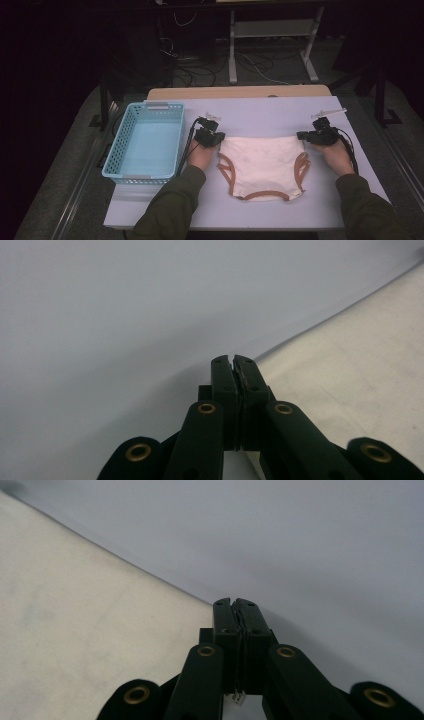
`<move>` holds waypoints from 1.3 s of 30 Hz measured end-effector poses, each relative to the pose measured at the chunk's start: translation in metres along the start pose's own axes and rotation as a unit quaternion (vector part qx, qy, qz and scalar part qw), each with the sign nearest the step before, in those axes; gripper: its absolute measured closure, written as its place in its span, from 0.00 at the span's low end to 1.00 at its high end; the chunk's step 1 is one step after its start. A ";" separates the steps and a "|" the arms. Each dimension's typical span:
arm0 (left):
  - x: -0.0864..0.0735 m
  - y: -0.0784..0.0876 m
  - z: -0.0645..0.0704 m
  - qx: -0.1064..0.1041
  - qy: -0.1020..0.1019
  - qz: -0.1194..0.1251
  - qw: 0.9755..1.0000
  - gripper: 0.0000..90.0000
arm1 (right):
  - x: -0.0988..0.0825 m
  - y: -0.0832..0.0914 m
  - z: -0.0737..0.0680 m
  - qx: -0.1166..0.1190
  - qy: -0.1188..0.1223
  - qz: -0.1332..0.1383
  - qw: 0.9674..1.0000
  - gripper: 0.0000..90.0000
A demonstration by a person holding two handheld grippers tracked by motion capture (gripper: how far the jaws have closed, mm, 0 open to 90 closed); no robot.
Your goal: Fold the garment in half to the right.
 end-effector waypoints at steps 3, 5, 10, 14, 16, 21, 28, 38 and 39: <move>-0.001 -0.004 -0.001 0.003 0.000 0.000 1.000 0.98 | -0.003 -0.005 0.001 0.001 -0.003 -0.007 1.000 0.96; -0.002 -0.006 -0.002 0.005 -0.003 -0.004 1.000 0.98 | -0.004 -0.008 0.001 0.001 -0.003 -0.008 1.000 0.96; -0.003 -0.008 -0.004 0.009 -0.003 -0.007 1.000 0.97 | -0.004 -0.008 0.001 0.001 -0.003 -0.009 1.000 0.96; -0.003 -0.007 -0.007 0.020 -0.002 -0.003 1.000 0.93 | -0.005 -0.008 0.002 -0.009 -0.001 -0.010 1.000 0.89; -0.003 -0.007 -0.007 0.021 -0.001 -0.002 1.000 0.92 | -0.005 -0.007 0.003 -0.013 -0.003 -0.011 1.000 0.83; 0.000 -0.002 -0.007 0.019 0.001 0.004 1.000 0.80 | -0.003 -0.006 0.001 0.002 -0.004 0.003 1.000 0.63; 0.002 0.008 -0.002 0.001 0.004 0.013 1.000 0.64 | 0.010 0.003 -0.007 0.020 -0.010 0.038 0.999 0.41; -0.009 0.031 0.010 -0.041 -0.021 0.005 0.999 0.49 | 0.020 0.011 -0.022 0.028 -0.008 0.042 0.999 0.33; -0.012 0.033 0.011 -0.042 -0.022 0.005 0.999 0.48 | 0.021 0.012 -0.024 0.026 -0.005 0.043 0.999 0.33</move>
Point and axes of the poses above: each handheld gripper's, and its own axes: y roughly backward along the jaws, x roughly out of its top, z roughly to its right, the point moved 7 cm from there along -y, roughly forward along the jaws, and after that the axes turned 15 degrees about y, right-handed, at the moved point
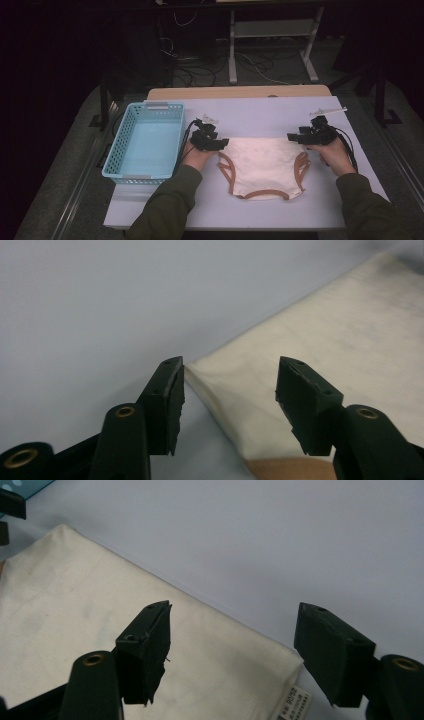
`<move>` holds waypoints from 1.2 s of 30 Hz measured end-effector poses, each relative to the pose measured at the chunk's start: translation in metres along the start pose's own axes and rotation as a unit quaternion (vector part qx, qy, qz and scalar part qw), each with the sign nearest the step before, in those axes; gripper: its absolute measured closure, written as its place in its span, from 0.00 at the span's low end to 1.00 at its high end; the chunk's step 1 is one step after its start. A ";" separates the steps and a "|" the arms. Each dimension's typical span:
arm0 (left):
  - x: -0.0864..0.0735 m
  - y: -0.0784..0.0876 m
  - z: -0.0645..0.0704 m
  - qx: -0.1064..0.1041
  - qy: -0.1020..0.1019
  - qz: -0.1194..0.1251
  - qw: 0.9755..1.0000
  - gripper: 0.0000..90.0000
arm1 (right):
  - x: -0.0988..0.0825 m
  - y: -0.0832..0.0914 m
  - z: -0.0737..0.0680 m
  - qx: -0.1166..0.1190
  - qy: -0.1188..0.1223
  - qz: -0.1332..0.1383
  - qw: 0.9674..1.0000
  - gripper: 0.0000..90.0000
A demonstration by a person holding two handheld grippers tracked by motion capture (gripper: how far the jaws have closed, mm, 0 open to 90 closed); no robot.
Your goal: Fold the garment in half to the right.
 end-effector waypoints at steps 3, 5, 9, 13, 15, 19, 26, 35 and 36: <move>-0.007 0.006 0.006 -0.008 -0.007 -0.004 1.000 0.43 | 0.004 0.001 -0.006 -0.002 0.005 0.001 1.000 0.28; -0.011 0.010 0.010 -0.015 -0.010 -0.004 1.000 0.39 | 0.006 0.002 -0.011 0.001 0.005 0.001 1.000 0.25; -0.019 0.018 0.018 -0.028 -0.014 0.001 1.000 0.32 | 0.008 0.003 -0.015 -0.002 0.010 0.003 1.000 0.22; -0.027 0.028 0.023 -0.037 -0.025 0.007 0.999 0.24 | 0.011 0.004 -0.019 0.000 0.011 0.009 1.000 0.20; -0.032 0.031 0.026 -0.042 -0.029 0.009 0.999 0.20 | 0.012 0.004 -0.022 0.002 0.016 0.010 1.000 0.18; -0.043 0.038 0.031 -0.055 -0.026 0.005 0.998 0.13 | 0.015 0.003 -0.028 0.002 0.022 0.011 1.000 0.15; -0.068 0.043 0.040 -0.070 -0.041 -0.018 0.997 0.00 | 0.021 0.000 -0.038 0.011 0.029 0.010 0.999 0.14; -0.078 0.046 0.046 -0.082 -0.054 -0.024 0.995 0.00 | 0.032 -0.011 -0.048 0.014 0.036 0.009 0.999 0.15; -0.079 0.047 0.045 -0.082 -0.063 -0.027 0.994 0.00 | 0.034 -0.012 -0.050 0.015 0.038 0.010 0.999 0.15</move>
Point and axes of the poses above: each handheld gripper's, and its own axes: y roughly backward along the jaws, x roughly out of its top, z roughly to its right, the point moved 7 cm from there along -y, roughly forward along the jaws, and after that the axes turned 15 degrees about y, right-handed, at the moved point
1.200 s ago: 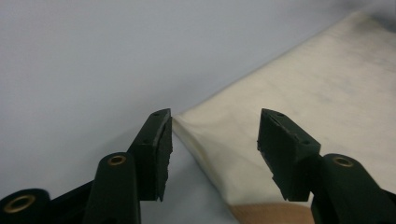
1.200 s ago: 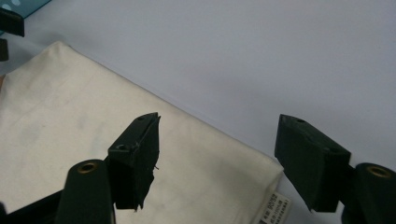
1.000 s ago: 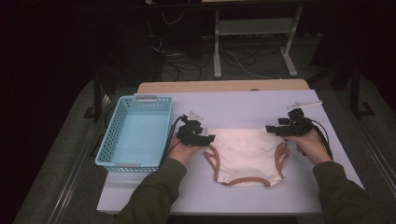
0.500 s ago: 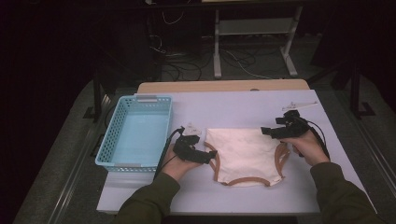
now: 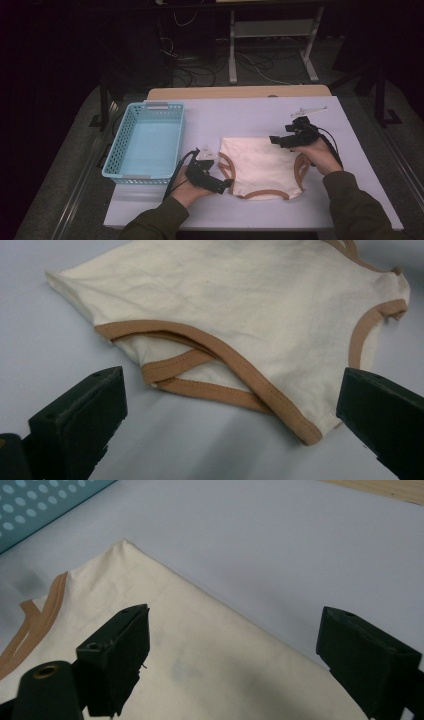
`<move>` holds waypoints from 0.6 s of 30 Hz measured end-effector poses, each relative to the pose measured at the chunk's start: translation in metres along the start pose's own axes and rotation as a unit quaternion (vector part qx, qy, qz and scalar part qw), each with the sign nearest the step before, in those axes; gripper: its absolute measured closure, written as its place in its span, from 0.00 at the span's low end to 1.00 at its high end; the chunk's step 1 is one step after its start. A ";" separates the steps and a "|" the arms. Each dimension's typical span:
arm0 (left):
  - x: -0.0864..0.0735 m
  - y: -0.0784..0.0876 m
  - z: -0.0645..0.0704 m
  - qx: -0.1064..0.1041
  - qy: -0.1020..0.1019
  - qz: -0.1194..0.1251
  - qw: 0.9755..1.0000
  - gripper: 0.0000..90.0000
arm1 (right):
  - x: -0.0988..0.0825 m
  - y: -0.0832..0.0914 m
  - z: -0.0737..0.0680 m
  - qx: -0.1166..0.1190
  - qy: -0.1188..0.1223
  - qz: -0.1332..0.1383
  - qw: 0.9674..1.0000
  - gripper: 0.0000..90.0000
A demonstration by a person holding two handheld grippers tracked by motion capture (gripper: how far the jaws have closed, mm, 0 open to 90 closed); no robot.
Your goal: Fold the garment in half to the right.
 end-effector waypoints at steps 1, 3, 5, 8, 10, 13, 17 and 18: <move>0.000 0.000 0.001 0.001 0.002 0.003 1.000 0.00 | 0.002 -0.002 -0.001 0.000 -0.001 0.000 1.000 0.15; -0.002 0.000 0.001 0.000 0.001 0.002 1.000 0.00 | 0.006 -0.005 -0.005 0.004 0.000 -0.001 1.000 0.15; -0.004 0.002 -0.002 0.003 -0.013 -0.008 1.000 0.00 | 0.010 -0.008 -0.008 0.006 0.000 0.000 1.000 0.15; -0.004 0.002 -0.001 -0.001 -0.005 0.001 1.000 0.00 | 0.016 -0.014 -0.014 0.009 0.006 -0.004 1.000 0.15; -0.004 0.004 -0.001 0.000 -0.012 -0.002 1.000 0.00 | 0.021 -0.018 -0.017 0.010 0.006 -0.006 1.000 0.15; -0.004 0.005 0.000 0.001 -0.013 -0.001 1.000 0.00 | 0.027 -0.024 -0.022 0.013 0.009 -0.007 1.000 0.15; -0.004 0.005 -0.002 0.005 -0.018 -0.004 1.000 0.00 | 0.036 -0.031 -0.030 0.019 0.014 -0.007 1.000 0.16; -0.003 0.005 -0.002 0.006 -0.017 -0.004 1.000 0.00 | 0.038 -0.032 -0.032 0.019 0.015 -0.005 1.000 0.16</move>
Point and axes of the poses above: each handheld gripper's, and its own axes: y roughly backward along the jaws, x roughly out of its top, z roughly to its right, the point moved 7 cm from there along -y, roughly forward along the jaws, and after that the axes turned 15 degrees about y, right-handed, at the moved point
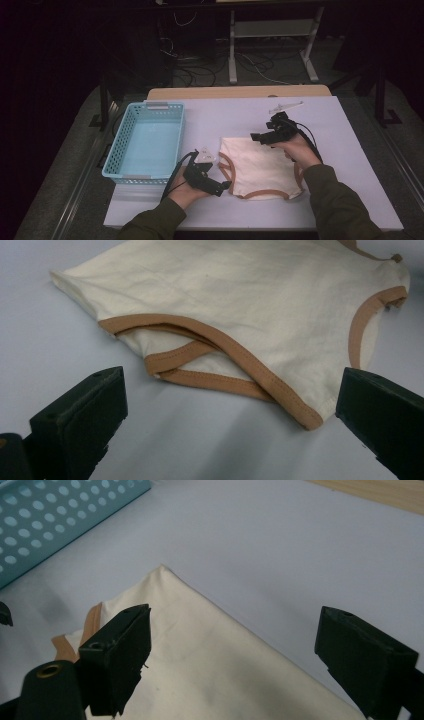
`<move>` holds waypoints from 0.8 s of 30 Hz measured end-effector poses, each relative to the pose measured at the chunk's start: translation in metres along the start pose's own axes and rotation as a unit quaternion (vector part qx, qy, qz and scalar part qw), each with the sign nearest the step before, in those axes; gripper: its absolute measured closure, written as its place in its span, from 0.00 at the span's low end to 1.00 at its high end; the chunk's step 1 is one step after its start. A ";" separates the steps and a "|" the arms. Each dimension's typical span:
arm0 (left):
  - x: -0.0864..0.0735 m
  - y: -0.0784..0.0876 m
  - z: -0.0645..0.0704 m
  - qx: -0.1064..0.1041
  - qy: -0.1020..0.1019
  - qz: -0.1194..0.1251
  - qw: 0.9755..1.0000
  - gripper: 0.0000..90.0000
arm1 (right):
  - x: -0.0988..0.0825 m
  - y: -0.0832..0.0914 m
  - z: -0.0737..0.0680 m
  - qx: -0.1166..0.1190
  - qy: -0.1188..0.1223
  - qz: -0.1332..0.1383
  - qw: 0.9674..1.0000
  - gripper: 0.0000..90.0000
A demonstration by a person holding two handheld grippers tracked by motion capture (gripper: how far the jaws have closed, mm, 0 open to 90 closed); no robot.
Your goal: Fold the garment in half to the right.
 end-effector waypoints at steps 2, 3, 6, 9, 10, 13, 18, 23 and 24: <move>0.001 0.000 0.000 0.000 0.005 0.005 1.000 0.00 | 0.004 -0.003 -0.003 0.004 0.003 0.000 1.000 0.16; 0.001 -0.001 0.000 0.001 0.005 0.004 1.000 0.00 | 0.006 -0.005 -0.005 0.004 0.003 -0.001 1.000 0.16; 0.000 -0.001 0.000 0.002 0.001 0.001 1.000 0.00 | 0.010 -0.009 -0.007 0.005 0.006 -0.003 1.000 0.18; 0.000 -0.001 0.001 0.001 0.005 0.004 1.000 0.00 | 0.019 -0.016 -0.011 0.007 0.007 -0.004 1.000 0.22; 0.000 -0.001 0.001 0.001 0.005 0.004 1.000 0.00 | 0.022 -0.019 -0.013 0.009 0.007 -0.004 1.000 0.24; 0.000 -0.002 0.001 0.000 0.014 0.009 1.000 0.00 | 0.027 -0.024 -0.016 0.013 0.010 -0.006 1.000 0.28; -0.001 -0.002 0.000 0.002 0.011 0.004 1.000 0.00 | 0.033 -0.036 -0.023 0.024 0.010 -0.013 1.000 0.37; -0.002 -0.001 -0.002 0.005 0.002 -0.007 1.000 0.00 | 0.038 -0.050 -0.032 0.033 0.018 -0.020 0.999 0.47; -0.002 -0.001 -0.001 0.004 0.007 -0.002 1.000 0.00 | 0.039 -0.052 -0.033 0.034 0.020 -0.021 0.999 0.49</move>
Point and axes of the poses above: each handheld gripper's, and its own axes: y roughly backward along the jaws, x roughly out of its top, z roughly to its right, the point moved 7 cm from there along -y, roughly forward along the jaws, and after that the axes turned 15 degrees about y, right-handed, at the moved point
